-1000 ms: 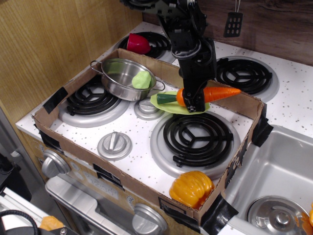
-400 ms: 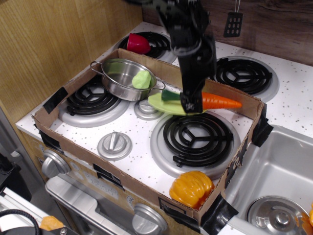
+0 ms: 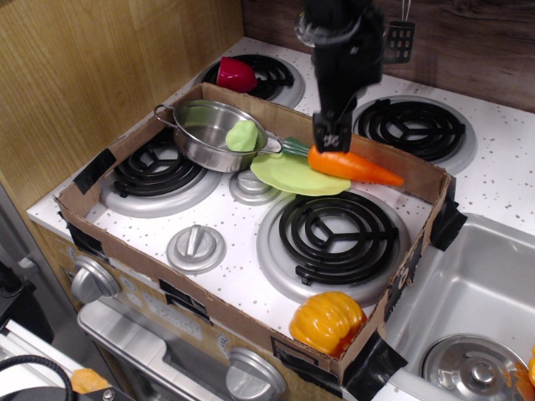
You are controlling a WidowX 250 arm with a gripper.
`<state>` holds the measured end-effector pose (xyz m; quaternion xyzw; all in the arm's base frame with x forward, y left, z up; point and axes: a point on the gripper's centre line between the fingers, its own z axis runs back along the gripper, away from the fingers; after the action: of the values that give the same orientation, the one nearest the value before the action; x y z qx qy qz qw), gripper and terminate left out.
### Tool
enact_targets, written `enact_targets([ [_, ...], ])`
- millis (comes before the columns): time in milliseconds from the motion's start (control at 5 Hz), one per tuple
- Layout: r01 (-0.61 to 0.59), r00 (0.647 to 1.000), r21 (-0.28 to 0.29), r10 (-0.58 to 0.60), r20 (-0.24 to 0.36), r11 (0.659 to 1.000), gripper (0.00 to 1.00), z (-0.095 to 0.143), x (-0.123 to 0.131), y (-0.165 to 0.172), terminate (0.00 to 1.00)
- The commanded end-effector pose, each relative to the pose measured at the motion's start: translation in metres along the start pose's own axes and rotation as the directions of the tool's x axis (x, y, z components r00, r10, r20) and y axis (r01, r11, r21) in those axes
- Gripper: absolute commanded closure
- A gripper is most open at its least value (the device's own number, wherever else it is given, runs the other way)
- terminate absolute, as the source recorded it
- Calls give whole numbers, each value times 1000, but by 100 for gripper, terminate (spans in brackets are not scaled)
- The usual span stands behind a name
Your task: Put carrot on plate
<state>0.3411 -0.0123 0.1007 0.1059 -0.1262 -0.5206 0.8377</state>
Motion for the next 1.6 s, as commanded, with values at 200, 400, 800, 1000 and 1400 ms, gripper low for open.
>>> enact_targets([
  [200, -158, 986, 90, 161, -36, 983, 0, 72, 6, -5, 0],
  [400, -158, 986, 90, 161, -36, 983, 0, 72, 6, -5, 0],
  [800, -158, 986, 90, 161, -36, 983, 0, 72, 6, -5, 0],
  [1000, -158, 986, 90, 161, -36, 983, 0, 72, 6, -5, 0],
  [1400, -158, 986, 90, 161, -36, 983, 0, 72, 6, -5, 0],
])
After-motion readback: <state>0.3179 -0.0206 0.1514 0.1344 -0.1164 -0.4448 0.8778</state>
